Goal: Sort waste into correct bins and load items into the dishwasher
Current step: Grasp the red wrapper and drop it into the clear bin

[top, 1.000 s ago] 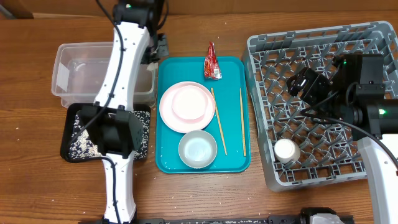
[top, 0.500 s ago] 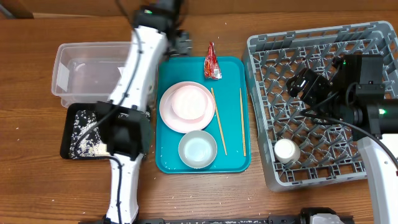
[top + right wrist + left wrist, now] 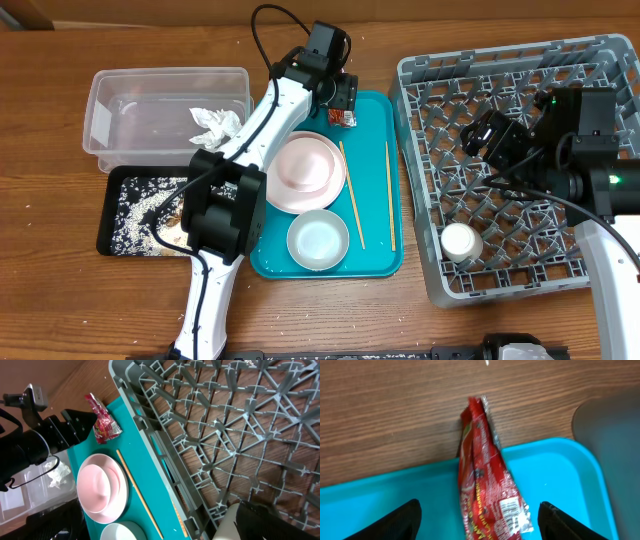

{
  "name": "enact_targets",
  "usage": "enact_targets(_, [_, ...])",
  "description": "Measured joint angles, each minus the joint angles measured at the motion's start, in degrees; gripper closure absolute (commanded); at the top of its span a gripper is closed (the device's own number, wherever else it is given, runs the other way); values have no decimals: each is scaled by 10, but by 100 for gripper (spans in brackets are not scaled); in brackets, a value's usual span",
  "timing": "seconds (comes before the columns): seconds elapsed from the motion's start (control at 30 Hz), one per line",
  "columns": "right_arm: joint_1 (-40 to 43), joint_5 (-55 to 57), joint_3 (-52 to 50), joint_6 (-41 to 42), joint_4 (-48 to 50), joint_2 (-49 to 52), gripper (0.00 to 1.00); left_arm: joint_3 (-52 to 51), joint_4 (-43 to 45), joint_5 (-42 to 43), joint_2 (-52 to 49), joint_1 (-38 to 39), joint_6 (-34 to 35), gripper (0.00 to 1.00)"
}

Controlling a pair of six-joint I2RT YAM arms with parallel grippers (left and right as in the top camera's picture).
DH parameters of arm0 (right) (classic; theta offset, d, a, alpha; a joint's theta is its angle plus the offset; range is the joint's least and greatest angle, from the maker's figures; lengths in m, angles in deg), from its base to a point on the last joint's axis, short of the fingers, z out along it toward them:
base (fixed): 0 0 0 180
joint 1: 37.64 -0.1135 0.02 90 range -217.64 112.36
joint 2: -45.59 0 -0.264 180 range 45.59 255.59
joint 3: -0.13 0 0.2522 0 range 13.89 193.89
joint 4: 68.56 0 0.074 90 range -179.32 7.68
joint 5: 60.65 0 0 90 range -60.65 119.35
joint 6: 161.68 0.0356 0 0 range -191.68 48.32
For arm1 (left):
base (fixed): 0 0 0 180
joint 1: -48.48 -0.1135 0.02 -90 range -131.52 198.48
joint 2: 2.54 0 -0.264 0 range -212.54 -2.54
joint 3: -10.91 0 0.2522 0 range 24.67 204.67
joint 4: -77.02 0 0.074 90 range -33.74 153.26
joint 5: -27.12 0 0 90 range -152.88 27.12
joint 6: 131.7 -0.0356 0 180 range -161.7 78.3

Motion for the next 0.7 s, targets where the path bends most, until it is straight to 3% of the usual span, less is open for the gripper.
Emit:
enact_targets(0.03, [0,0,0,0,1,0,0,0,-8,3,-2,-2,0,25])
enact_targets(0.07, [0,0,0,0,0,0,0,0,-12,6,-5,-2,1,34])
enact_targets(0.1, [0,0,0,0,0,0,0,0,-19,15,-15,-2,3,55])
enact_targets(0.2, [0,0,0,0,-3,0,0,-2,-20,35,-37,-2,5,89])
enact_targets(0.23, [0,0,0,0,-5,0,0,-2,-20,39,-39,-2,6,96])
enact_targets(0.4, [0,0,0,0,-11,0,0,65,-108,51,-45,-14,7,96])
enact_targets(0.6, [0,0,0,0,-15,0,0,335,-407,43,-51,-68,9,96])
enact_targets(0.7, [0,0,0,0,-16,0,0,439,-558,-25,-39,-119,41,96])
